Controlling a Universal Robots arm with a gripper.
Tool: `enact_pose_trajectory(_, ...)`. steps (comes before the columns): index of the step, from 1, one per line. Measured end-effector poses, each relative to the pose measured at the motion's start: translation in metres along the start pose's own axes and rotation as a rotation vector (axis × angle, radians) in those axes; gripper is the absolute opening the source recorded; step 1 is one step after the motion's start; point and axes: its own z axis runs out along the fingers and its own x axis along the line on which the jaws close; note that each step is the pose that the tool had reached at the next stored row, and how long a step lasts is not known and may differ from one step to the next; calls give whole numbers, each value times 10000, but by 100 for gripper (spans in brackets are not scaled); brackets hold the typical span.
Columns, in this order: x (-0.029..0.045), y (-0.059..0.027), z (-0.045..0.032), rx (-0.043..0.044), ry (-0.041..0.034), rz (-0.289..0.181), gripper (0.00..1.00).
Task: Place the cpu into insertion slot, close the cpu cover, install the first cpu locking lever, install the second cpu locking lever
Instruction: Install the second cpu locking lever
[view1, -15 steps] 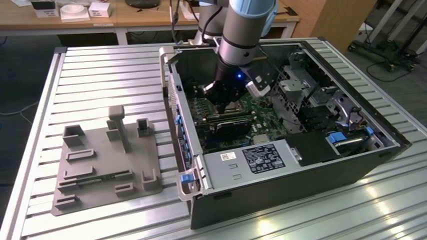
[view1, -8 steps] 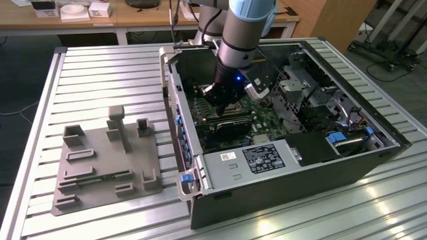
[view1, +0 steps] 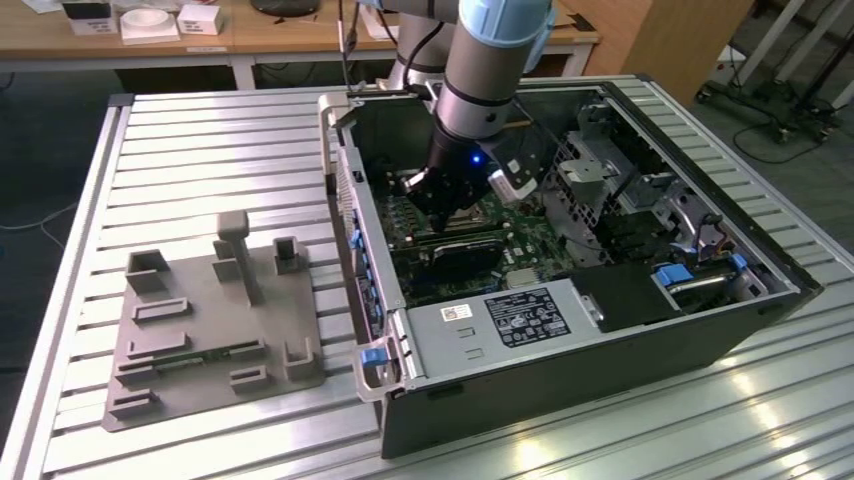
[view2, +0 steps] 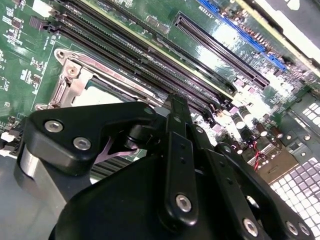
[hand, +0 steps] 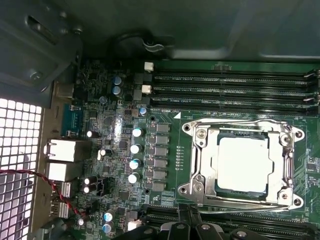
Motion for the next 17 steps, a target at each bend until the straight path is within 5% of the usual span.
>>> enact_pose_trajectory(17, -2, -4, 62, -420, -84, -66, 10)
